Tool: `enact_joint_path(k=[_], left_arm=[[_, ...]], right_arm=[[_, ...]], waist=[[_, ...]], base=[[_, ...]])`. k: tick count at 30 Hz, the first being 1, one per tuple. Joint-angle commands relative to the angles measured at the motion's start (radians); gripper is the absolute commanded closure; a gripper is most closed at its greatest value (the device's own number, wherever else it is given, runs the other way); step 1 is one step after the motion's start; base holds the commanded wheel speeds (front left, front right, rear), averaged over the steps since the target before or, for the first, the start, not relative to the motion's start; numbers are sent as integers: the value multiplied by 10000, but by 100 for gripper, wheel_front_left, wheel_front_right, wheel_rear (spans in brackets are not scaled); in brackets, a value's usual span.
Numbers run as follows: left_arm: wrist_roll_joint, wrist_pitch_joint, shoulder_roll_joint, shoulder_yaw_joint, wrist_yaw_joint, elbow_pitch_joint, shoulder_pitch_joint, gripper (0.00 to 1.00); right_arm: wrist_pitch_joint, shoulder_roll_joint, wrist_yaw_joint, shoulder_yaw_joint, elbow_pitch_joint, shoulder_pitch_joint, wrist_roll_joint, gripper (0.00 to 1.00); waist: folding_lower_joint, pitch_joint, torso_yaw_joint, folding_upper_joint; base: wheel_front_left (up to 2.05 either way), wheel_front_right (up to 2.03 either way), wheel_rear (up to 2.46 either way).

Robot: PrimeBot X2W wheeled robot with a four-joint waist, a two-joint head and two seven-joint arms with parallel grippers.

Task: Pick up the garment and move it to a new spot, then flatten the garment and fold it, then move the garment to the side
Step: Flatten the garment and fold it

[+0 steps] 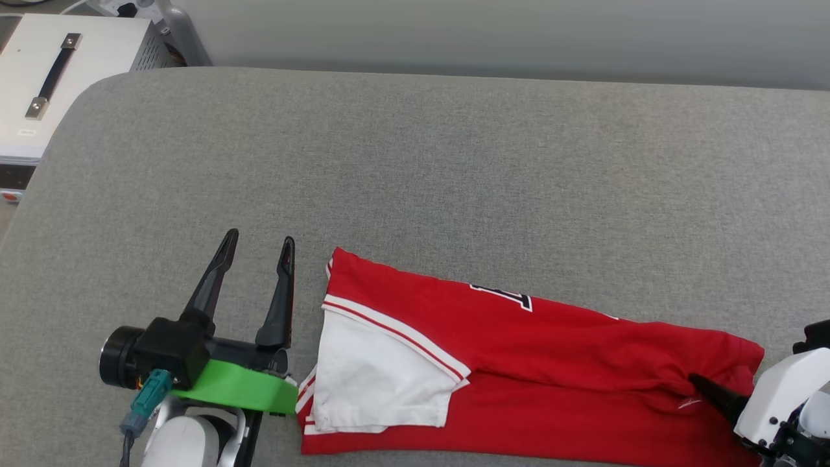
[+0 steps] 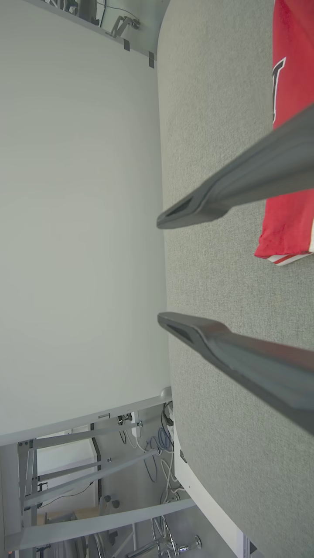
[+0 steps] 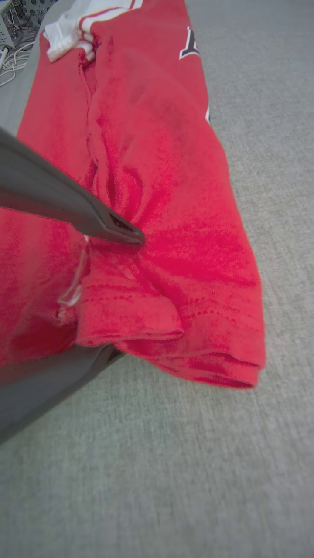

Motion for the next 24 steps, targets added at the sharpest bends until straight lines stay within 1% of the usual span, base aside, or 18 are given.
enact_joint_path(k=[1, 2, 3, 4, 5, 6, 7, 10, 14, 24], left_arm=[[24, -58, -1, -40, -27, 35, 195, 0], [6, -58, 9, -60, -27, 47, 203, 0], [-22, -58, 20, -82, -28, 59, 210, 0], [-43, -58, 29, -91, -28, 63, 211, 0], [-69, -58, 40, -101, -28, 71, 204, 0], [-91, -58, 48, -107, -28, 80, 198, 0], [-113, -58, 60, -114, -29, 91, 189, 0], [-156, -58, 91, -122, -29, 131, 161, 0], [-188, -58, 110, -122, -29, 183, 166, 0], [-289, -59, 102, -152, -30, 257, 204, 0]], right_arm=[[26, 289, -4, 271, 262, 307, 111, 0], [2, 285, -4, 306, 282, 311, 128, 6], [-39, 285, -4, 342, 309, 313, 140, 35], [-75, 280, -4, 371, 331, 308, 144, 54], [-127, 269, -4, 406, 365, 299, 147, 65], [-171, 261, -4, 433, 397, 290, 150, 78], [-258, 252, -4, 458, 426, 274, 153, 100], [-585, 174, -4, 455, 529, 218, 131, 100], [-1162, -86, -4, 321, 730, 116, -4, 100], [-2246, -1111, -4, -428, 1530, -389, -985, 100]], waist=[[0, -59, -35, 0], [0, -72, -42, 0], [0, -79, -49, 0], [0, -71, -55, 0], [0, -63, -58, 0], [0, -55, -60, 0], [0, -44, -61, 0], [0, -24, -61, 0], [0, -59, -65, 0], [0, -214, -133, 0]], base=[[0, 0, 0], [0, 0, 0], [0, 0, 0], [0, 0, 0], [0, 0, 0], [0, 0, 0], [0, 0, 0], [0, 0, 0], [0, 0, 0], [0, 0, 0]])
